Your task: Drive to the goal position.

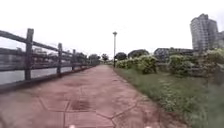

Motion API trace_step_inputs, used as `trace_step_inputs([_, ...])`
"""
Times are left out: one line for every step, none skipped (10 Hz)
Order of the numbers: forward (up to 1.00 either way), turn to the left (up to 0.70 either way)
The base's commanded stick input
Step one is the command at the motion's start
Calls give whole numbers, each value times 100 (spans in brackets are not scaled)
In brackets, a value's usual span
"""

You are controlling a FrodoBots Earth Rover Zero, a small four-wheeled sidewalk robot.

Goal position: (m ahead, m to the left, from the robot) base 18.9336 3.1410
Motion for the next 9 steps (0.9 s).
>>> trace_step_inputs([100, 2])
trace_step_inputs([100, 2])
trace_step_inputs([100, 2])
trace_step_inputs([100, 2])
trace_step_inputs([100, 2])
trace_step_inputs([100, 2])
trace_step_inputs([100, 2])
trace_step_inputs([100, 2])
trace_step_inputs([100, 2])
